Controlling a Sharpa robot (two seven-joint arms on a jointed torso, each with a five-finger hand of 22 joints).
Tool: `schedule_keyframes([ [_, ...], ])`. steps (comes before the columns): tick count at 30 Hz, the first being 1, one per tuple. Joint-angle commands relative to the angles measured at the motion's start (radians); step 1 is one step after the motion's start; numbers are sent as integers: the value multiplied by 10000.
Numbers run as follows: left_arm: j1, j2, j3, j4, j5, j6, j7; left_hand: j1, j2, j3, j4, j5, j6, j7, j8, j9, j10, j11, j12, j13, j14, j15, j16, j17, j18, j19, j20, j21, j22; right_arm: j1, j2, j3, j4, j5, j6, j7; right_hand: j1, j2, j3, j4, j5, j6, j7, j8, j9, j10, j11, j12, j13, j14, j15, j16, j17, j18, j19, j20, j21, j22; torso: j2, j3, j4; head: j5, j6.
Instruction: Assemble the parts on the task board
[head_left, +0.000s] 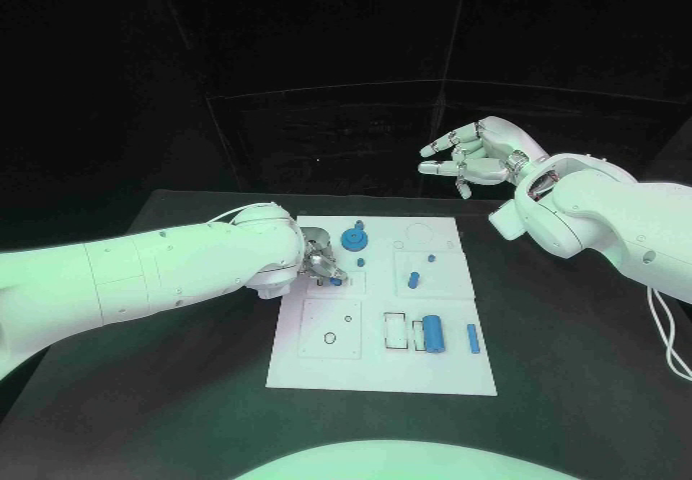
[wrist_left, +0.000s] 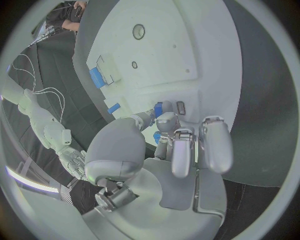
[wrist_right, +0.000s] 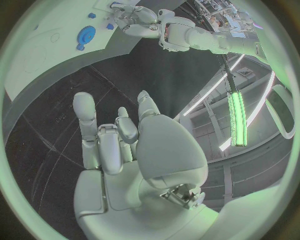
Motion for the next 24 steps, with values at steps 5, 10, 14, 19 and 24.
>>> schedule_keyframes([
  [5, -34, 93, -37, -107, 214, 404, -139, -287, -203, 1169, -1237, 32, 52, -63, 90, 33, 95, -25, 63, 20, 1022, -49, 31, 2634, -191, 151, -46, 42, 9, 23, 15, 7, -3, -11, 96, 14, -57, 93, -77, 10, 30, 1, -53, 41, 0, -18, 9, -36, 2, 488, -13, -48, 165, 202, -36, -9, -38, -22, -4, 4, -2, -1, -18],
  [10, -28, 167, -37, -201, 280, 415, -155, -682, -276, 623, -925, 26, 151, -94, 148, 56, 143, -44, 128, 60, 1022, -61, 31, 2634, -199, 163, -54, 64, 60, 24, 20, 7, -1, -11, 100, 9, -57, 93, -77, 10, 30, 1, -53, 41, 0, -18, 9, -36, 2, 488, -13, -48, 165, 202, -36, -9, -38, -22, -1, -2, -8, -9, -16],
  [14, -22, 249, -36, -306, 315, 428, -179, -935, -240, 127, -667, 29, 219, -120, 174, 59, 172, -65, 184, 99, 1022, -80, 31, 2634, -208, 180, -70, 96, 124, 24, 27, 7, -1, -11, 100, 6, -57, 93, -77, 10, 30, 1, -53, 41, 0, -18, 9, -36, 2, 488, -13, -48, 165, 202, -36, -9, -38, -22, -4, 3, -2, -13, -23],
  [19, -18, 326, -35, -404, 350, 434, -285, -1041, -172, -221, -515, 26, 262, -141, 183, 54, 217, -84, 264, 173, 1022, -97, 31, 2634, -236, 224, -87, 188, 283, 24, 38, 7, 1, -11, 117, -13, -71, 98, -92, 22, 27, 5, -55, 45, 0, -14, 8, -33, 5, 485, -14, -56, 151, 204, -38, -10, -43, -31, 4, 0, -13, 1, -23],
  [24, -13, 384, -35, -511, 411, 476, -321, -1145, -146, -546, -387, 28, 327, -168, 199, 49, 286, -108, 360, 262, 1022, -116, 31, 2634, -259, 264, -104, 270, 418, 25, 39, 7, 2, -11, 138, -28, -71, 98, -92, 22, 27, 5, -55, 45, 0, -14, 8, -33, 5, 485, -14, -56, 151, 204, -38, -10, -43, -31, -5, 3, 4, -8, -74],
])
